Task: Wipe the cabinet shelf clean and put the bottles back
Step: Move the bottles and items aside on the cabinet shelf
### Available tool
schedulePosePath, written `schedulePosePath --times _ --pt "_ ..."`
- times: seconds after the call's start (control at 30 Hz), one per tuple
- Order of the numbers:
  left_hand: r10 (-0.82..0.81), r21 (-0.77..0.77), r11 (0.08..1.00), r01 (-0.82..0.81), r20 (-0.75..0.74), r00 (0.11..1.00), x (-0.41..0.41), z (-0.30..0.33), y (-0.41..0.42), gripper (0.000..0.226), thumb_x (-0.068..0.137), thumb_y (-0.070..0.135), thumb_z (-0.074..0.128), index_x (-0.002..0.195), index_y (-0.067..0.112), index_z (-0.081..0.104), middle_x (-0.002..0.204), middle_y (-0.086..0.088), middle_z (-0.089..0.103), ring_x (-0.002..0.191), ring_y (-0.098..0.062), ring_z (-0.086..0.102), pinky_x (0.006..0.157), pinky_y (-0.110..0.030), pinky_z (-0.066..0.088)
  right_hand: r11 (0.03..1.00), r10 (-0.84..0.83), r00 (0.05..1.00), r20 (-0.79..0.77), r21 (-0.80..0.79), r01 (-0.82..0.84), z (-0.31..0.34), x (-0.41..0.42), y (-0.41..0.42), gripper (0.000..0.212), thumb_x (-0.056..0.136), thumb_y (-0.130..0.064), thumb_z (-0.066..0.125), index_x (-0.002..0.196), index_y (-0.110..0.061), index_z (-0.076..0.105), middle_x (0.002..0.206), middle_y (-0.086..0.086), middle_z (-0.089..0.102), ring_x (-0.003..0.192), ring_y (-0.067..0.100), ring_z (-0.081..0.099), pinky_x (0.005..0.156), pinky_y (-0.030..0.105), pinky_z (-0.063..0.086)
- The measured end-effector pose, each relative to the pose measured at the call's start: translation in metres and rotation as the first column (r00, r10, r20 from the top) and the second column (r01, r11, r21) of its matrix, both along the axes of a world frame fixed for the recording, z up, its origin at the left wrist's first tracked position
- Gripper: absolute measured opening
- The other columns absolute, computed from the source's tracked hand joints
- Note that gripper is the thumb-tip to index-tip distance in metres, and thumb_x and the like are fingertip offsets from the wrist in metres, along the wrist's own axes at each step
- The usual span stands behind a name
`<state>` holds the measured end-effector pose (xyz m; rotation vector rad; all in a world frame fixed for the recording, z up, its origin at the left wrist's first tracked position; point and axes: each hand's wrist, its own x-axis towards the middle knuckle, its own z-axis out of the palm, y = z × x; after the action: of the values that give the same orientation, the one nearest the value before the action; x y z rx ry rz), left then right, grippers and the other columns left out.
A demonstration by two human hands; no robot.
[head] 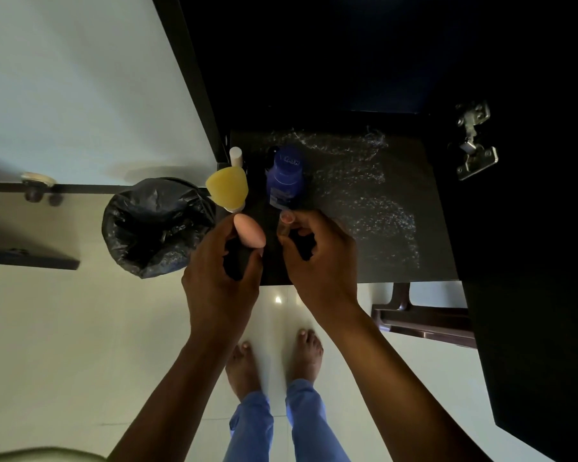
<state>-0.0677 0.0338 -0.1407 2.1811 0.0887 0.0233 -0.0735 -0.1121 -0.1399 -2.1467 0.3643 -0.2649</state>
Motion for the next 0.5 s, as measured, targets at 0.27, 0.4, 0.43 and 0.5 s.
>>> schedulePosePath --times 0.27,0.4,0.43,0.5 --pt "-0.041 -0.008 0.999 0.041 -0.006 0.999 0.002 0.005 0.003 0.058 0.091 0.027 0.075 0.146 0.020 0.057 0.133 0.004 0.069 0.120 -0.013 0.066 0.104 -0.043 0.056 0.999 -0.016 0.998 -0.056 -0.041 0.013 -0.002 -0.005 0.003 0.016 0.097 -0.026 0.070 0.112 -0.029 0.070 0.111 -0.010 0.073 0.106 0.016 0.065 0.085 0.024 0.053" --pt "-0.051 -0.006 0.999 0.051 -0.002 0.999 -0.002 0.019 0.007 0.066 0.090 0.019 0.076 0.151 0.023 0.052 0.139 0.006 0.066 0.125 -0.012 0.063 0.106 -0.041 0.055 0.994 0.029 0.990 -0.136 -0.103 -0.044 0.005 -0.009 0.002 0.032 0.093 -0.020 0.072 0.124 -0.025 0.066 0.121 -0.004 0.070 0.113 0.018 0.061 0.092 0.032 0.054" --pt "-0.057 -0.003 0.998 0.057 0.013 0.998 -0.006 0.025 0.009 0.068 0.088 0.014 0.078 0.150 0.023 0.052 0.139 0.005 0.066 0.125 -0.012 0.063 0.106 -0.039 0.055 0.992 0.044 0.985 -0.165 -0.106 -0.062 0.009 -0.011 0.000 0.039 0.092 -0.019 0.072 0.129 -0.025 0.063 0.126 -0.003 0.068 0.116 0.019 0.060 0.095 0.036 0.055" --pt "-0.071 0.026 0.997 0.070 0.056 0.996 -0.014 0.037 0.015 0.075 0.084 0.008 0.084 0.150 0.018 0.050 0.142 -0.002 0.063 0.127 -0.018 0.063 0.105 -0.038 0.055 0.992 0.055 0.976 -0.212 -0.096 -0.077 0.022 -0.015 -0.004 0.049 0.092 -0.017 0.071 0.138 -0.027 0.057 0.136 -0.001 0.063 0.125 0.019 0.057 0.101 0.041 0.054"
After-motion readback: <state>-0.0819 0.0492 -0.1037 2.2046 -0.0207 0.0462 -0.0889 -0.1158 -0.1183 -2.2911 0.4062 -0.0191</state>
